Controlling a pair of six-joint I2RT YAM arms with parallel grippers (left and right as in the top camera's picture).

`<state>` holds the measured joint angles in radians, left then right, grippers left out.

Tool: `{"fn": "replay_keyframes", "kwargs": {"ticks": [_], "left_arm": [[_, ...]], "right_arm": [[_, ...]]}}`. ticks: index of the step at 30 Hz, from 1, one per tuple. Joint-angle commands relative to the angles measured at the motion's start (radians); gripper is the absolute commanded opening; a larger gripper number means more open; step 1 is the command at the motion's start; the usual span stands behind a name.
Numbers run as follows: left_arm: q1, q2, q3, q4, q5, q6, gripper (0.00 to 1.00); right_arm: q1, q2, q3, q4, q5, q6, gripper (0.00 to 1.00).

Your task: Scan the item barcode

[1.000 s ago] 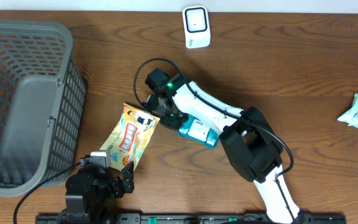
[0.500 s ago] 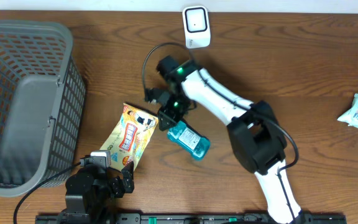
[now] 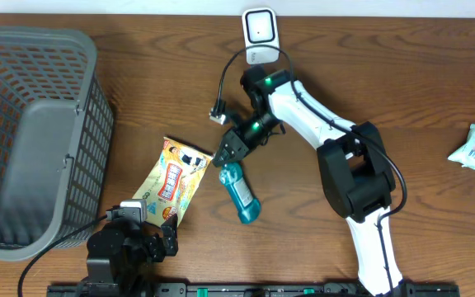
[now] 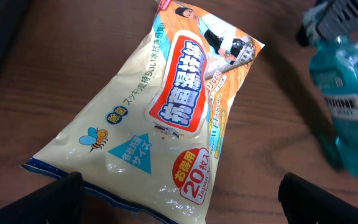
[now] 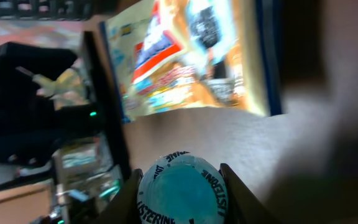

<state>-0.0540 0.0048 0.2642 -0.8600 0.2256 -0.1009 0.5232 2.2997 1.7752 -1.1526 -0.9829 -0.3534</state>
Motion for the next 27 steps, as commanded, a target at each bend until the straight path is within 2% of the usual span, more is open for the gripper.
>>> {"fn": "replay_keyframes", "kwargs": {"ticks": [1, 6, 11, 18, 27], "left_arm": [[0.0, -0.001, -0.003, -0.029, -0.01, 0.002, 0.99], [0.0, -0.001, -0.003, -0.029, -0.01, 0.002, 0.99], [0.0, -0.001, -0.003, -0.029, -0.01, 0.002, 0.99], [0.0, -0.001, -0.003, -0.029, -0.01, 0.002, 0.99], [0.0, -0.001, -0.003, -0.029, -0.01, 0.002, 0.99]], "right_arm": [[-0.003, 0.01, -0.036, 0.0, -0.215, -0.055, 0.01], [-0.006, 0.01, -0.09, 0.026, -0.365, -0.17, 0.01], [-0.014, 0.01, -0.109, 0.119, -0.353, -0.164, 0.01], [-0.041, 0.01, -0.109, 0.275, -0.249, -0.023, 0.01], [-0.052, 0.016, -0.133, 0.354, -0.015, -0.022, 0.01]]}}
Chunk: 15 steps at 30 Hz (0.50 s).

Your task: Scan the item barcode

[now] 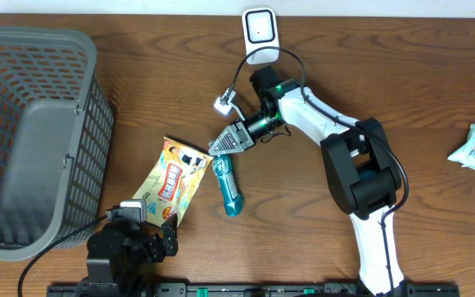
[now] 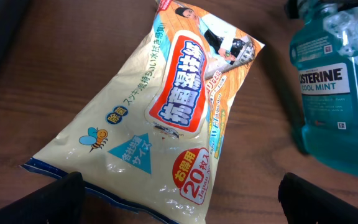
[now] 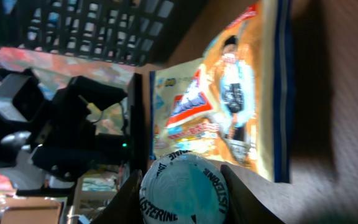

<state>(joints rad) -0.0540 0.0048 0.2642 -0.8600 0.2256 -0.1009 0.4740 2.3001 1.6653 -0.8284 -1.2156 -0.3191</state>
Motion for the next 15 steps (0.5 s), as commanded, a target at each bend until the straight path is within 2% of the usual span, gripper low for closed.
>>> {"fn": "replay_keyframes", "kwargs": {"ticks": [1, 4, 10, 15], "left_arm": [[0.0, -0.001, -0.003, -0.029, -0.01, 0.002, 0.99], [0.0, -0.001, -0.003, -0.029, -0.01, 0.002, 0.99], [0.0, -0.001, -0.003, -0.029, -0.01, 0.002, 0.99], [0.0, -0.001, -0.003, -0.029, -0.01, 0.002, 0.99]], "right_arm": [[-0.002, 0.018, -0.031, 0.039, 0.219, -0.058, 0.01], [-0.006, 0.03, -0.06, 0.089, 0.189, -0.06, 0.01], [-0.009, 0.06, -0.11, 0.197, -0.023, -0.054, 0.01], [-0.009, 0.058, -0.106, 0.183, 0.024, 0.026, 0.01]]}}
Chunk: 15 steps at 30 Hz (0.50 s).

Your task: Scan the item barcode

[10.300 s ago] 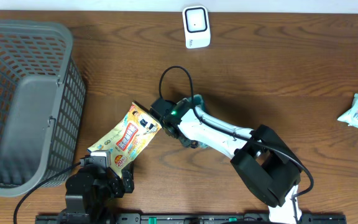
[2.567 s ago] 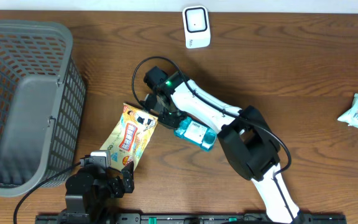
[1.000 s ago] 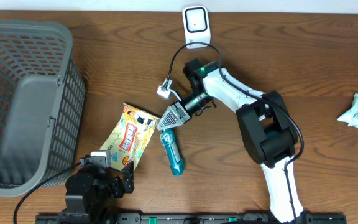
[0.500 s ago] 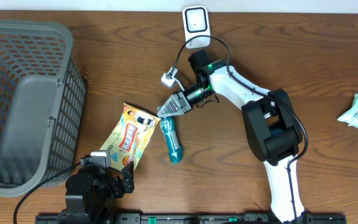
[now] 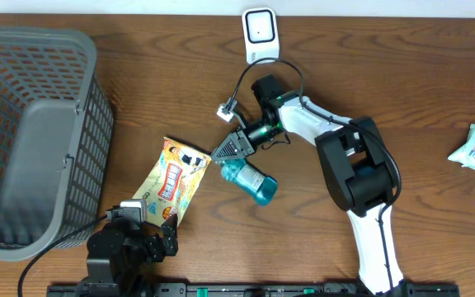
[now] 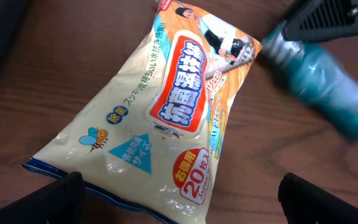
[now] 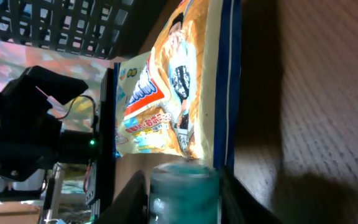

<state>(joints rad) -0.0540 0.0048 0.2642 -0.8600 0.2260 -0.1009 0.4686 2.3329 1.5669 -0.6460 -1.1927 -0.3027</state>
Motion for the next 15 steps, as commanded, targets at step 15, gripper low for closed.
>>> {"fn": "replay_keyframes", "kwargs": {"ticks": [15], "left_arm": [[0.0, -0.001, -0.003, -0.029, -0.01, 0.002, 0.99]], "right_arm": [[0.008, -0.118, 0.22, -0.398, 0.474, 0.001, 0.22]]}}
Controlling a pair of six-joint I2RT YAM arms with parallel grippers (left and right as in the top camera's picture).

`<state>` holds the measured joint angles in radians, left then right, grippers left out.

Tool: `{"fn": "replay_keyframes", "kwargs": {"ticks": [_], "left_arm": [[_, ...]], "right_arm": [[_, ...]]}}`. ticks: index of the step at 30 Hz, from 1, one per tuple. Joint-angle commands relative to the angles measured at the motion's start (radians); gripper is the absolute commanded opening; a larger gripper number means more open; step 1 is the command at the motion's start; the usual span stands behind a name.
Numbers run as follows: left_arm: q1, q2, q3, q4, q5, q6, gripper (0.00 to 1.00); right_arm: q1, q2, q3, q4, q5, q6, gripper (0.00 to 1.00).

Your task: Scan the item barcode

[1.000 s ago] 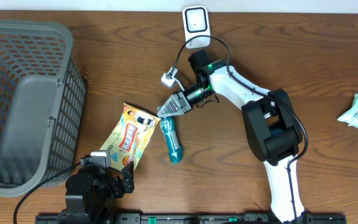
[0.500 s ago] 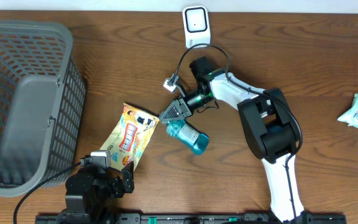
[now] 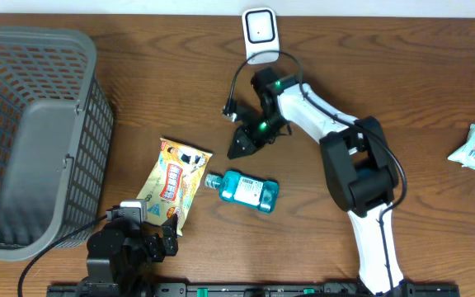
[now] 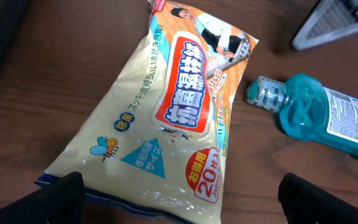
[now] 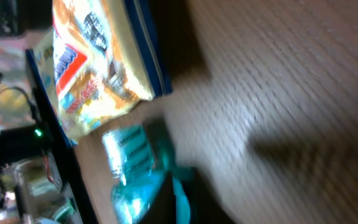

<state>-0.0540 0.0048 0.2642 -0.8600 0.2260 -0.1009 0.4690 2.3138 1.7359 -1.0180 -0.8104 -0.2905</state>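
Note:
A teal Listerine bottle (image 3: 246, 190) lies flat on the wooden table, cap to the left, white label up. It also shows in the left wrist view (image 4: 328, 118) and, blurred, in the right wrist view (image 5: 135, 168). My right gripper (image 3: 237, 150) hangs just above and behind it, apart from it, open and holding nothing. The white scanner (image 3: 260, 31) stands at the table's far edge. My left gripper (image 4: 179, 208) rests open at the near edge, with the lower end of a yellow wipes pack (image 4: 166, 118) just ahead of its fingers.
The wipes pack (image 3: 171, 181) lies right beside the bottle's cap. A grey mesh basket (image 3: 81, 99) fills the left side. Small snack packets (image 3: 474, 148) lie at the right edge. The right arm's cable loops near the scanner.
The right gripper has let go of the bottle, which now lies flat on the table. The gripper has drawn back toward the scanner. The wipes pack has shifted slightly.
The right gripper was shut on the bottle's cap, the bottle slanting beside the wipes pack. It still held the cap at the following two moments, with the bottle turned to different angles. Now the bottle lies released on its side. The left arm stayed put.

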Motion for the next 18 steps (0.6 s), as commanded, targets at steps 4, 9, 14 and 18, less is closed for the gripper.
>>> {"fn": "replay_keyframes", "kwargs": {"ticks": [4, 9, 14, 18], "left_arm": [[0.0, -0.001, -0.003, -0.029, -0.01, 0.002, 0.99], [0.0, -0.001, -0.003, -0.029, -0.01, 0.002, 0.99], [0.0, -0.001, -0.003, -0.029, -0.01, 0.002, 0.99], [0.0, -0.001, -0.003, -0.029, -0.01, 0.002, 0.99]], "right_arm": [[0.03, -0.183, 0.055, -0.103, 0.102, -0.071, 0.8], [0.097, -0.226, 0.053, -0.158, 0.214, -0.095, 0.99], [0.221, -0.213, -0.018, -0.126, 0.521, -0.095, 0.99], [0.274, -0.213, -0.075, -0.123, 0.551, -0.1, 0.99]]}}
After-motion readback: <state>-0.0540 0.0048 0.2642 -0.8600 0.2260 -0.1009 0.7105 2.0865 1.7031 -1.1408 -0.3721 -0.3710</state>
